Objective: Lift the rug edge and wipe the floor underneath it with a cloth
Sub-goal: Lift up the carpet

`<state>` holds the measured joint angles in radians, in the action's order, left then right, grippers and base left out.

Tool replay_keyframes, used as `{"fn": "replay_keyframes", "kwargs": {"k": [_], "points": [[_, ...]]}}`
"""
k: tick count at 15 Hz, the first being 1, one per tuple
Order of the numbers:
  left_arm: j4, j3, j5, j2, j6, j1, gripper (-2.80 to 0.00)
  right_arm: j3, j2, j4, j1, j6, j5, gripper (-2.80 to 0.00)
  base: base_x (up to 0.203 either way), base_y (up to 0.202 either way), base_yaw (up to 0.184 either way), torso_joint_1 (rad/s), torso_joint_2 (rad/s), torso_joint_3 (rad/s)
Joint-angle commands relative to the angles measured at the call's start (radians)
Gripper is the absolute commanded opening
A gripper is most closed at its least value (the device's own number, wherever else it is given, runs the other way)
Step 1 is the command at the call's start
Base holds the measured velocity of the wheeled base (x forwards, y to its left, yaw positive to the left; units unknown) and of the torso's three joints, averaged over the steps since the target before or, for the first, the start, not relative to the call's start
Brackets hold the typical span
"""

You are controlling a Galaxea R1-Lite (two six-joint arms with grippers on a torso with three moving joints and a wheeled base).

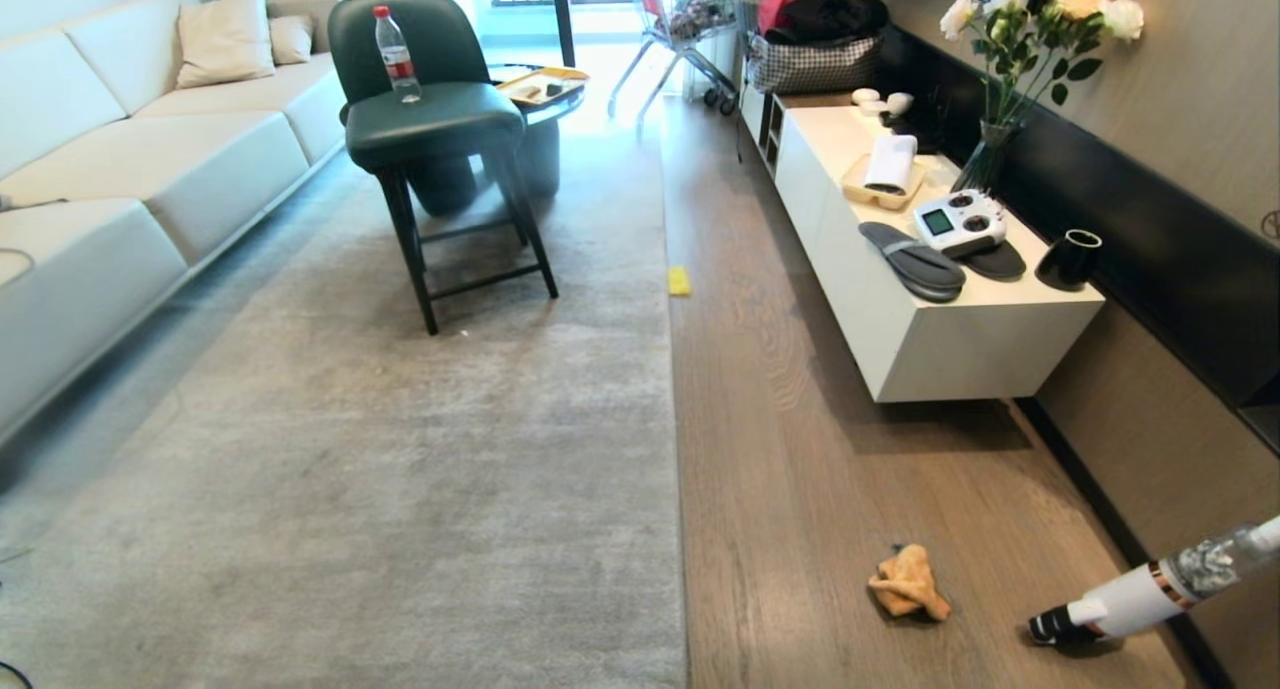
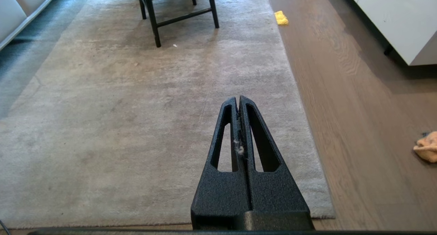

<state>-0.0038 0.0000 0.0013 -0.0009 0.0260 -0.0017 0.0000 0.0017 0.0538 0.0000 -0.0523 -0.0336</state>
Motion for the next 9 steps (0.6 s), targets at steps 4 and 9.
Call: {"fn": "replay_keyframes", "kwargs": {"k": [4, 9], "points": [[-0.001, 0.0, 0.0, 0.001, 0.0, 0.0, -2.8, 0.0, 0.001, 0.001, 0.0, 0.0, 0.0, -2.8, 0.0, 0.0, 0.0, 0.002, 0.42, 0.444], [-0.001, 0.0, 0.0, 0.001, 0.0, 0.0, -2.8, 0.0, 0.001, 0.001, 0.0, 0.0, 0.0, -2.8, 0.0, 0.0, 0.0, 0.015, 0.18, 0.22]]}}
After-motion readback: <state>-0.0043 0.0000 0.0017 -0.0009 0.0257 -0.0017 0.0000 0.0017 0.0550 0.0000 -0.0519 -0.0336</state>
